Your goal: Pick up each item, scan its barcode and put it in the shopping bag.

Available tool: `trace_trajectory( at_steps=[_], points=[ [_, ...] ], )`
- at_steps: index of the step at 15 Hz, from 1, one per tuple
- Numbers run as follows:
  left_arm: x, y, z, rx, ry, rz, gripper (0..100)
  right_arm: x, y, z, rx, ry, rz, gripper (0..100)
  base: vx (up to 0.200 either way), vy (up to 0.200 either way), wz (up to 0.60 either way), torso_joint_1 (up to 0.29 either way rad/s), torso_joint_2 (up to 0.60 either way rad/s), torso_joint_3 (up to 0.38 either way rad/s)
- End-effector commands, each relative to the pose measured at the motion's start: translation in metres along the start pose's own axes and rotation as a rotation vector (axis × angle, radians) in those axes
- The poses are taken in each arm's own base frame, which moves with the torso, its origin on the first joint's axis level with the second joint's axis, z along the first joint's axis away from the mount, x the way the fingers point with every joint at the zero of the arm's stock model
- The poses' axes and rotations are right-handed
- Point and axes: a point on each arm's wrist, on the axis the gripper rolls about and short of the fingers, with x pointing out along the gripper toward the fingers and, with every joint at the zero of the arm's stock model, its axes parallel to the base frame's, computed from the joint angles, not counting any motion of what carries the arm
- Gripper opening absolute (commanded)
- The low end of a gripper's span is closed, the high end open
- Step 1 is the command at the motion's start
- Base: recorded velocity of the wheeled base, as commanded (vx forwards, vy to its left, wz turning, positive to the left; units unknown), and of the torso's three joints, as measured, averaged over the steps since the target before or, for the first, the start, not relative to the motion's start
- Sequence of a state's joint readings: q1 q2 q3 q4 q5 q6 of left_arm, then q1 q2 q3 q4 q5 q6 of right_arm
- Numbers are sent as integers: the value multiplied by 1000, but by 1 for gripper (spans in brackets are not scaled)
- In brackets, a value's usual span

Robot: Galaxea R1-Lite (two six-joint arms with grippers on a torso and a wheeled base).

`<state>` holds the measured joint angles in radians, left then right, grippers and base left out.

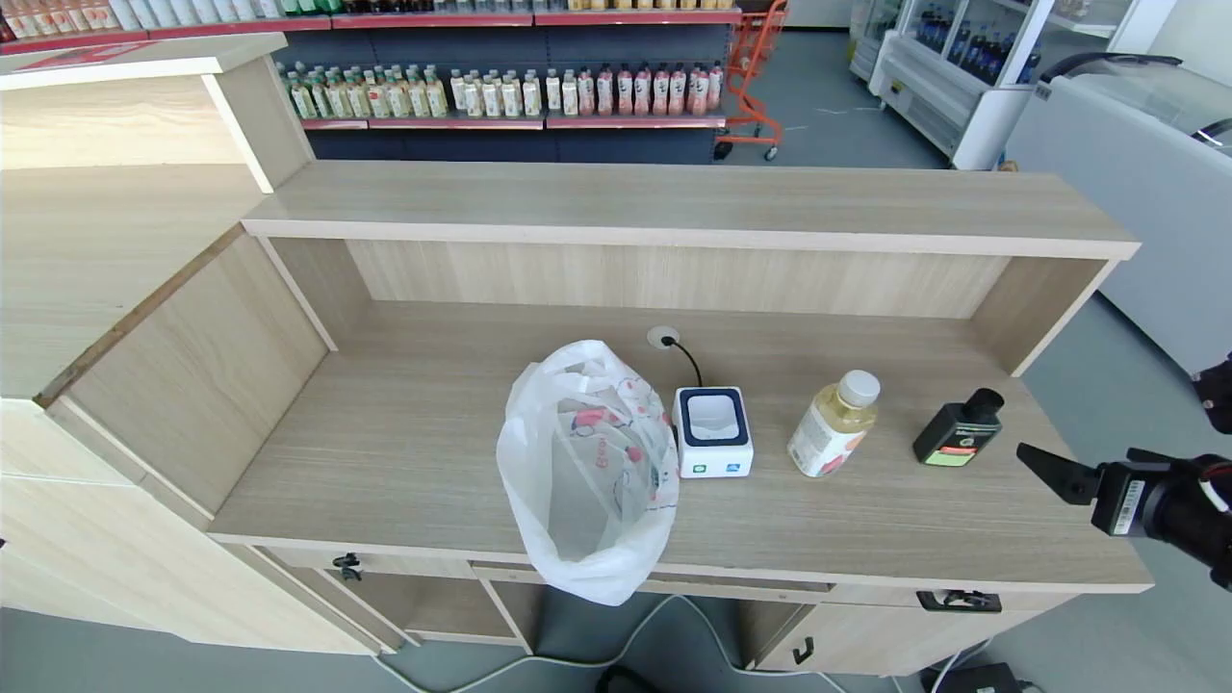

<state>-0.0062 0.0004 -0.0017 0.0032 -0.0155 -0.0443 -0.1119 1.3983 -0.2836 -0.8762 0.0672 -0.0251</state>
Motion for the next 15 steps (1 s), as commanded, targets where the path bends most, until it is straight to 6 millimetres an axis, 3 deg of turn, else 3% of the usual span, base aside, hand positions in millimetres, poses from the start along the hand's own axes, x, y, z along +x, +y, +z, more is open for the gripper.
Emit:
trace_trajectory(
  at_steps=[1,7,15],
  points=[
    [0,0,0,0,0,0,100,40,-8,-29,10,90,-19,100,0,0,0,0,0,0],
    [0,0,0,0,0,0,100,82,2,-51,-16,53,61,100,0,0,0,0,0,0],
    [0,0,0,0,0,0,100,119,20,-58,-24,-31,178,100,0,0,0,0,0,0]
  ],
)
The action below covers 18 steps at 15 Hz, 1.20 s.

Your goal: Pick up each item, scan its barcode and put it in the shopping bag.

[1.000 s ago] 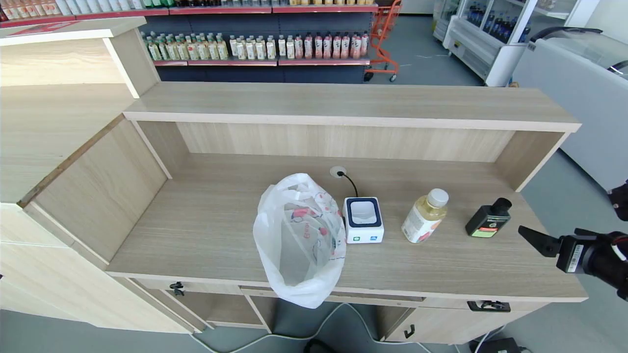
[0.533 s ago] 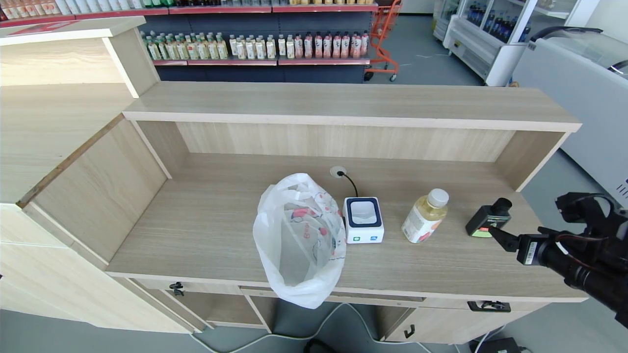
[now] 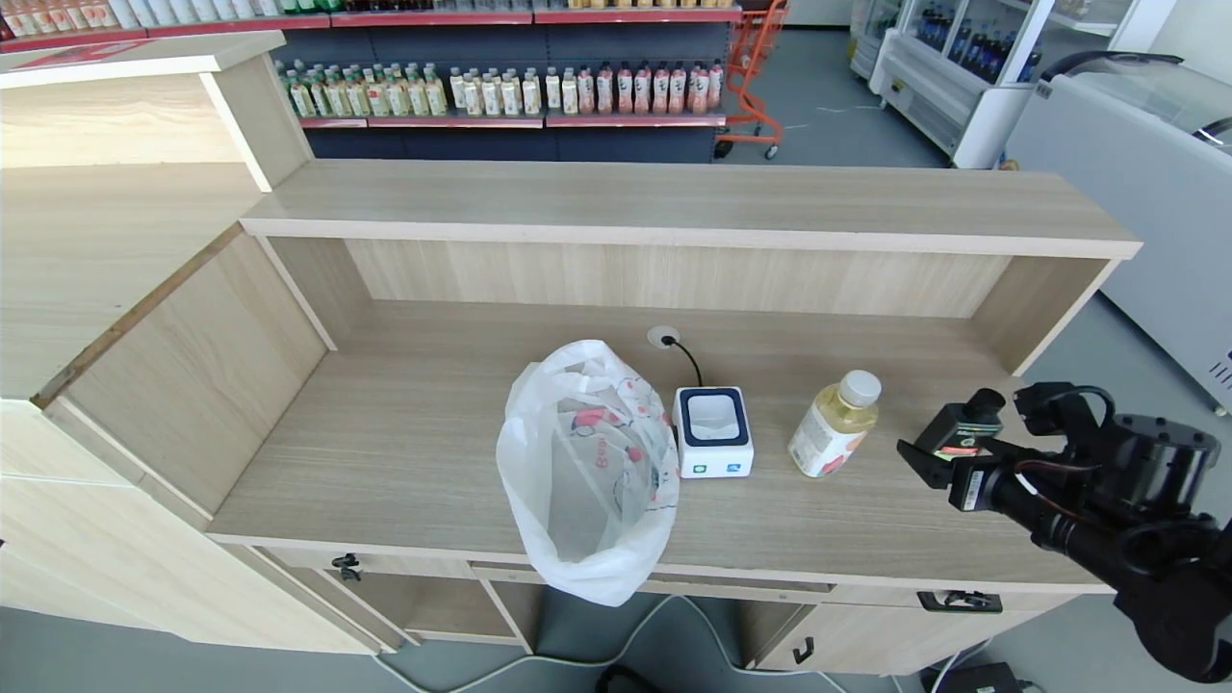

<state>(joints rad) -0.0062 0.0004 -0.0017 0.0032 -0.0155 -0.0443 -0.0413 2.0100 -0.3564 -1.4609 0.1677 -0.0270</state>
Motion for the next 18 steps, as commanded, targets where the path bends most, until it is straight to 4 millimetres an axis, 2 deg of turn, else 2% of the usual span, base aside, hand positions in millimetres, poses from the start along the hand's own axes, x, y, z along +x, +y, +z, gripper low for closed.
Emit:
trace_trajectory(
  at_steps=[1,7,11,15,18],
  points=[
    [0,0,0,0,0,0,100,12,5,-9,-1,11,35,100,0,0,0,0,0,0],
    [0,0,0,0,0,0,100,38,11,-12,-25,-18,76,100,0,0,0,0,0,0],
    [0,0,0,0,0,0,100,45,19,-18,-30,-15,102,100,0,0,0,0,0,0],
    [0,0,0,0,0,0,100,54,26,-18,-42,-36,122,100,0,0,0,0,0,0],
    [0,0,0,0,0,-1,100,69,26,-13,-72,-81,123,100,0,0,0,0,0,0]
  ],
)
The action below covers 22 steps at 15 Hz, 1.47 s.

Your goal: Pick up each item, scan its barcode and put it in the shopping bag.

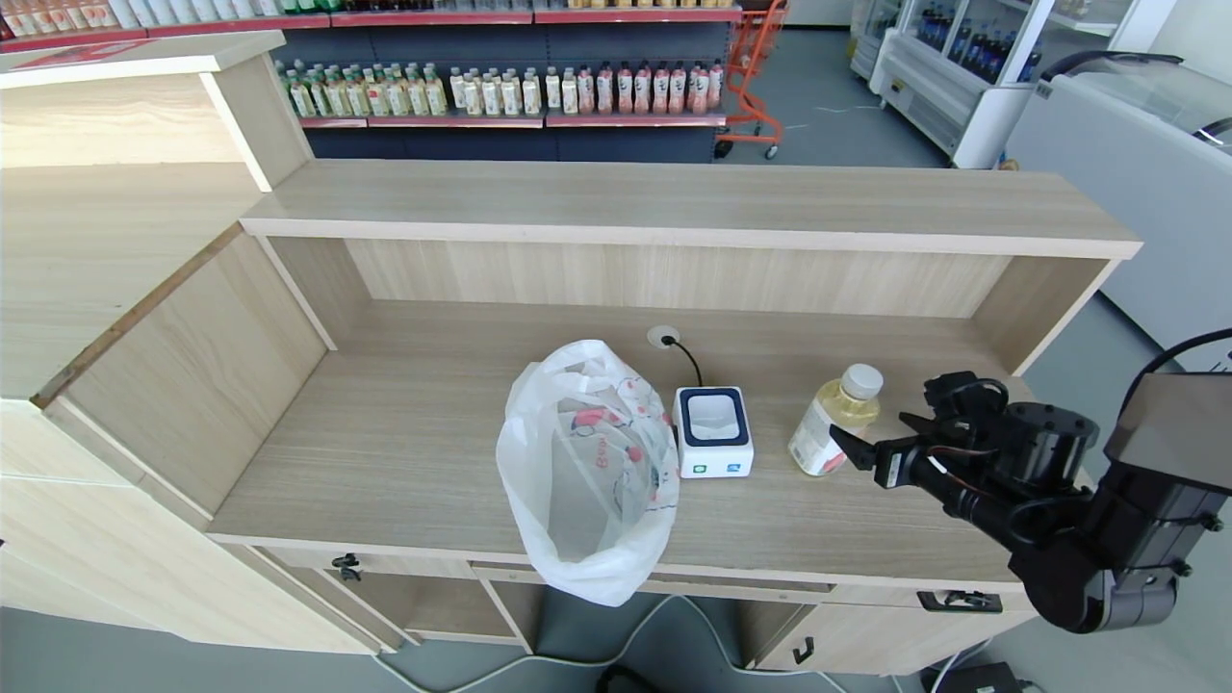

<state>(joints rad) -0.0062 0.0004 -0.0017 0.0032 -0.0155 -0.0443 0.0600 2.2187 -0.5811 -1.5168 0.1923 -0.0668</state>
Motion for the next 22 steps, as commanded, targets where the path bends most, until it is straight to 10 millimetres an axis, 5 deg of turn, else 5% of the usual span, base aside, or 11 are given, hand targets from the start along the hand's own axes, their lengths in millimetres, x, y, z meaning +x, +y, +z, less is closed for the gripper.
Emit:
trace_trajectory(
  at_steps=[1,11,12,22],
  points=[
    [0,0,0,0,0,-1,100,8,1,-3,-16,-9,6,100,0,0,0,0,0,0],
    [0,0,0,0,0,0,100,36,4,-16,-69,-64,42,100,0,0,0,0,0,0],
    [0,0,0,0,0,0,100,36,3,-17,-73,-62,53,0,0,0,0,0,0,0],
    [0,0,0,0,0,0,100,35,-2,-20,-81,-54,45,0,0,0,0,0,0,0]
  ],
)
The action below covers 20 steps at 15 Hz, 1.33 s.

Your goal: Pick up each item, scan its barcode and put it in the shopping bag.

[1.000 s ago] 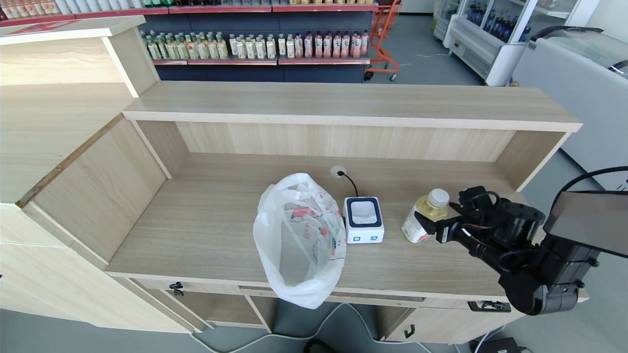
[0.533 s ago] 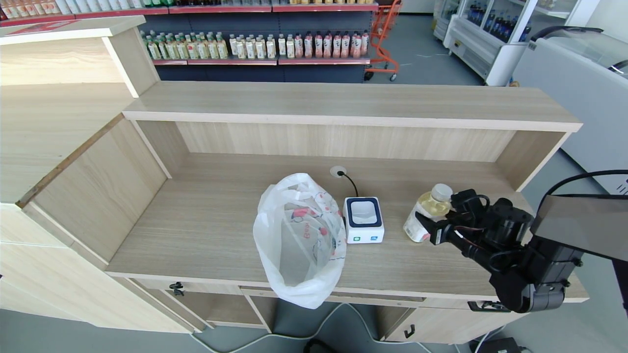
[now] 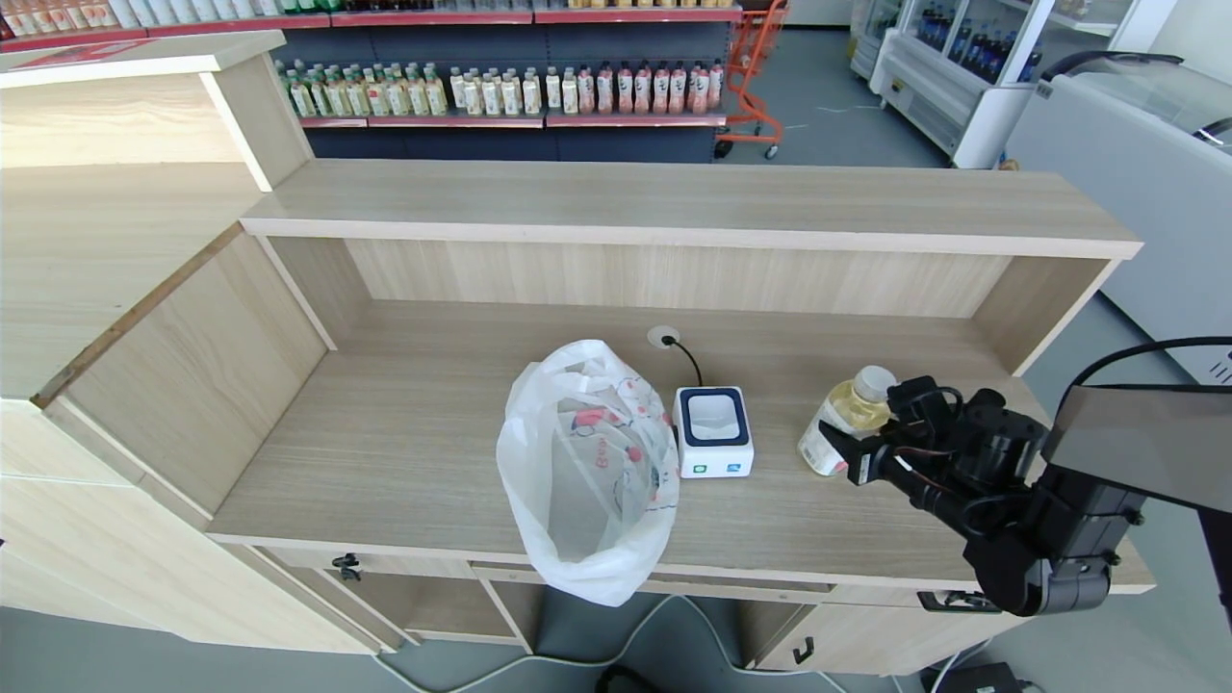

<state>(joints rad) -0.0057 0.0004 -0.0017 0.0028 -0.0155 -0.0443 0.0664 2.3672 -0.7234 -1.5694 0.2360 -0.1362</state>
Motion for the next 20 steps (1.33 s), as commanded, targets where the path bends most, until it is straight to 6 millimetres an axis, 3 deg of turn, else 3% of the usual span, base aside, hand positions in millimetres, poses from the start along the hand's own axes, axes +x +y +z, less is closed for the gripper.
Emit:
trace_trajectory(
  at_steps=[1,15,18,20],
  points=[
    [0,0,0,0,0,0,100,0,-2,2,-2,-8,-4,0,0,0,0,0,0,0],
    [0,0,0,0,0,0,100,3,-9,1,-12,-18,-21,0,0,0,0,0,0,0],
    [0,0,0,0,0,0,100,-5,-11,33,-22,-95,-24,0,0,0,0,0,0,0],
    [0,0,0,0,0,0,100,-34,-16,73,6,-104,18,0,0,0,0,0,0,0]
  ],
)
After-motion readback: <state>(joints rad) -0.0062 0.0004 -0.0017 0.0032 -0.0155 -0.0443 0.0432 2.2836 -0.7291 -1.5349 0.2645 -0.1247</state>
